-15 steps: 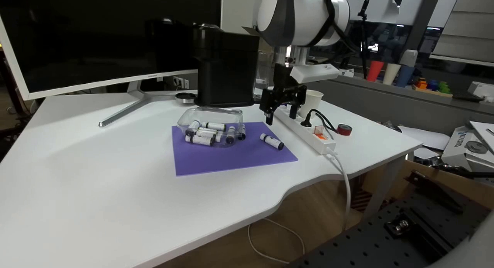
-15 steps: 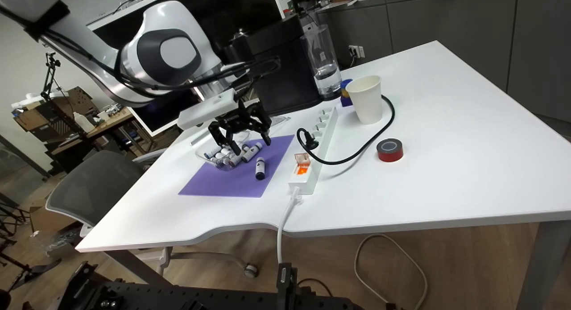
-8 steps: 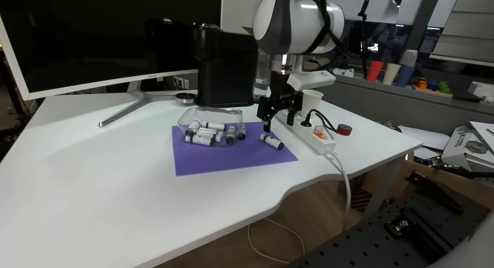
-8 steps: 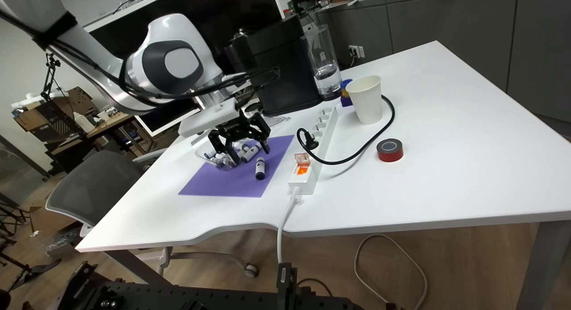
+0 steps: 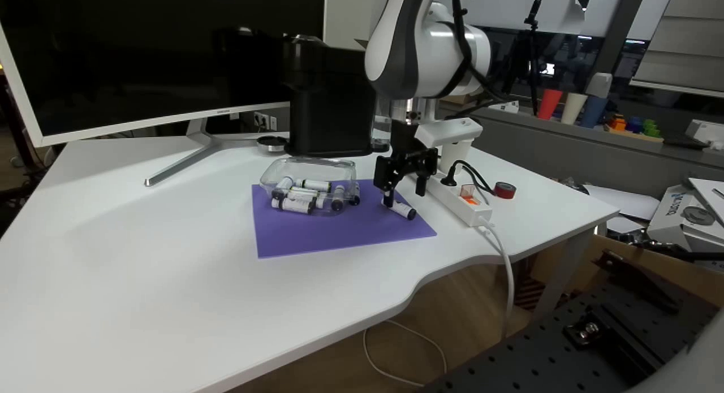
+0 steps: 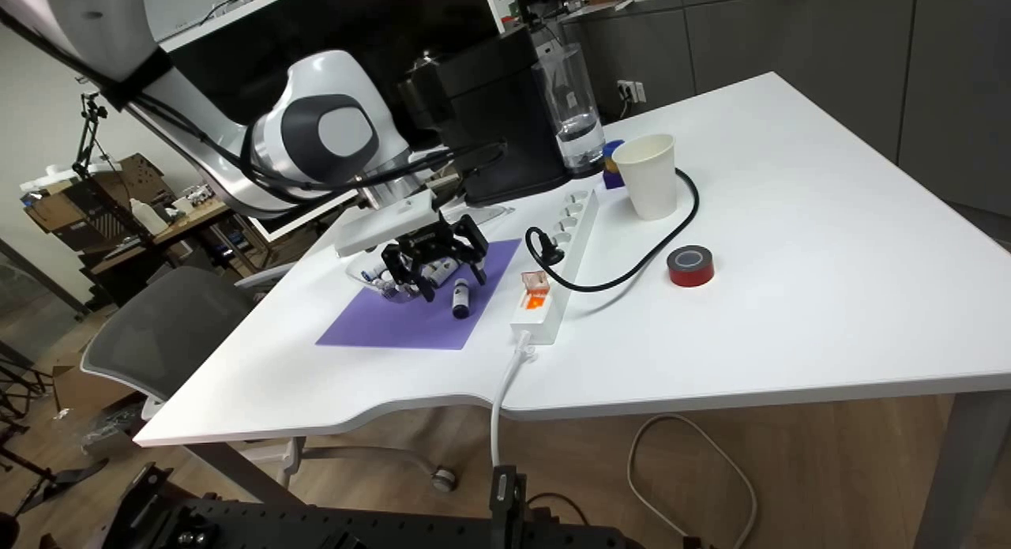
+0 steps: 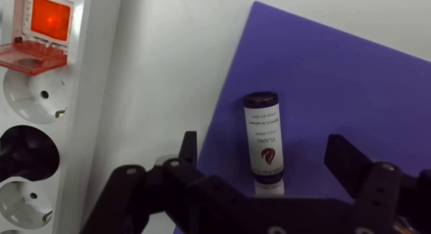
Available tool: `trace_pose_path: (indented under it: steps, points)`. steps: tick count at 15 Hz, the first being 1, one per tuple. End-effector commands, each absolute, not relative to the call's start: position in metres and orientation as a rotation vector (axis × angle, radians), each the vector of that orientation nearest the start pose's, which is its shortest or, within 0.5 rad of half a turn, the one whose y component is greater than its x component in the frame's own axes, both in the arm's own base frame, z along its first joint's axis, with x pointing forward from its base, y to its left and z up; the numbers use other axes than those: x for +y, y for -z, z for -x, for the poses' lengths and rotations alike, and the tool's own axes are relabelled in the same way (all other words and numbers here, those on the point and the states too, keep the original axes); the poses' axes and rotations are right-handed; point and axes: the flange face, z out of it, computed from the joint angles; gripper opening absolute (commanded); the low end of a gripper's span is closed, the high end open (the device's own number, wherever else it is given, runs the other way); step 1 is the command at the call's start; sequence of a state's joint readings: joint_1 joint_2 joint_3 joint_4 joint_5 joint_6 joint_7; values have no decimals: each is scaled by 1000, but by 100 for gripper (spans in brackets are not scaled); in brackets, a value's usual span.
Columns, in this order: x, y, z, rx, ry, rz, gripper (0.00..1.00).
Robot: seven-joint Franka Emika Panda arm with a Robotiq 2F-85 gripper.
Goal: Put the bottle on the blue mat in the container
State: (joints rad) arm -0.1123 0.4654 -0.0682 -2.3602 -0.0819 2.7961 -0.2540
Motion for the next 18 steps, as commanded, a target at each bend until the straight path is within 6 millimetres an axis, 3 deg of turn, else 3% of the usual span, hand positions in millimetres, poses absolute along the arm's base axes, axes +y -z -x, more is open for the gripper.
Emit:
trace_pose_path:
  steps: [1, 6, 10, 14, 18]
  points:
    - [-91, -122, -504, -263, -83, 3197, 67]
    - [-91, -115, -511, -290, -91, 3200, 31]
    - [-92, -135, -511, -278, -34, 3202, 3]
    - [-86, -173, -512, -303, 55, 3218, 7]
    - [-69, -221, -532, -422, 127, 3236, 7]
